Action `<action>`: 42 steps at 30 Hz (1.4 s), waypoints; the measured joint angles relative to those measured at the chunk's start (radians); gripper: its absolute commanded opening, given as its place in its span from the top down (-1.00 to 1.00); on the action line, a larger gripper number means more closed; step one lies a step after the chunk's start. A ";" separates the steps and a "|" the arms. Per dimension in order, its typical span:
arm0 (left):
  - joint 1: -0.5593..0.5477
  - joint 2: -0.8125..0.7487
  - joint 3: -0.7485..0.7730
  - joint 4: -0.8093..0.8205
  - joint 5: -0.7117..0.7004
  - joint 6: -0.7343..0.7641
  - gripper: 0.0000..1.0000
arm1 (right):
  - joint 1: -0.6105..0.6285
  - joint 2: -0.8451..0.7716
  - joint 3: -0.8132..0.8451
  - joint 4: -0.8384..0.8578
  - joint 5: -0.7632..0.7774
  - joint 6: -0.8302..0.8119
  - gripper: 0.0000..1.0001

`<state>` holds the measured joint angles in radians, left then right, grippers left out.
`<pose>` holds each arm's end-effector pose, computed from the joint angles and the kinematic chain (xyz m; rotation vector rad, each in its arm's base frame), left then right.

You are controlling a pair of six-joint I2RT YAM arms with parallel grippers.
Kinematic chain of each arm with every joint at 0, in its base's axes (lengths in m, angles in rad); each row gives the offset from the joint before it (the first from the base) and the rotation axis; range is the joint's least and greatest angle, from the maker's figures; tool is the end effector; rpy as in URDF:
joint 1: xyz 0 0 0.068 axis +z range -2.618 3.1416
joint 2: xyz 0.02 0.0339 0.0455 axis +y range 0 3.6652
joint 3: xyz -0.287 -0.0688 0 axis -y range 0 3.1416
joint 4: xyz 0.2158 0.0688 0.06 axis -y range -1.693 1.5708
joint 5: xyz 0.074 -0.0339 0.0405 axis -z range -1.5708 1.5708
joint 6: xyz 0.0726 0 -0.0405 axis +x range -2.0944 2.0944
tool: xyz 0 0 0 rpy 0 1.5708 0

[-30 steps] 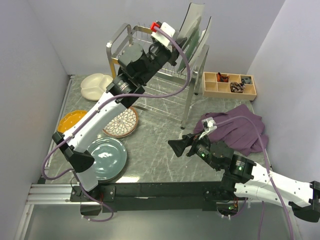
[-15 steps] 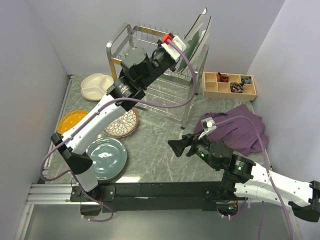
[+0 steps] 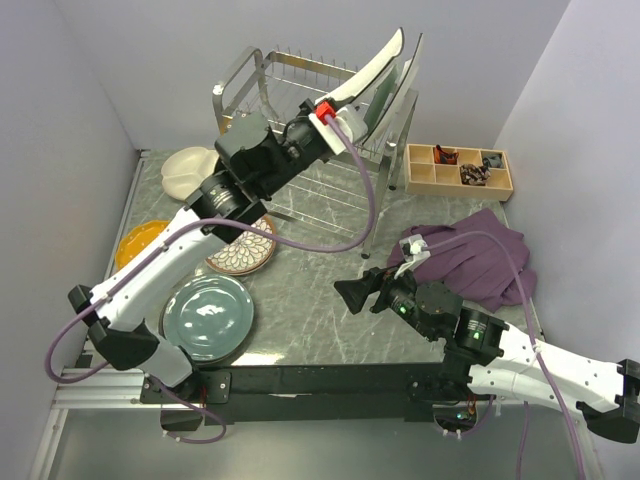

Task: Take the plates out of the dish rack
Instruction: Unload the plate from the dish rack, then place the plate at the center of the board.

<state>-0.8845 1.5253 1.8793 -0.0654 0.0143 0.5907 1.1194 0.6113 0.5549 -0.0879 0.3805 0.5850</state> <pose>0.2077 -0.2552 0.5730 0.8743 0.9439 -0.2614 0.0870 0.1176 0.3056 -0.1831 1.7874 0.9295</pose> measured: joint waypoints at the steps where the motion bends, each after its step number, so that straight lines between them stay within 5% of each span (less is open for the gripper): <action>1: -0.001 -0.008 -0.005 -0.008 -0.004 0.008 0.98 | 0.000 0.000 0.000 0.000 0.000 0.000 -0.95; 10: -0.072 -0.071 -0.066 -0.029 -0.106 0.156 0.98 | 0.000 -0.001 0.000 -0.001 0.005 0.000 -0.96; 21: -0.332 -0.229 -0.197 -0.057 -0.348 0.348 0.98 | 0.000 -0.066 0.000 -0.004 0.021 0.001 -0.96; 42: -0.791 -0.441 -0.578 0.190 -0.967 0.629 0.98 | 0.000 -0.342 0.053 -0.233 0.052 0.163 -0.96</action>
<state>-1.6756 1.0840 1.3018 0.1249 -0.9531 1.2198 1.1194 0.2695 0.6075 -0.3210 0.4328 0.7475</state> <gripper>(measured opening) 0.191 0.982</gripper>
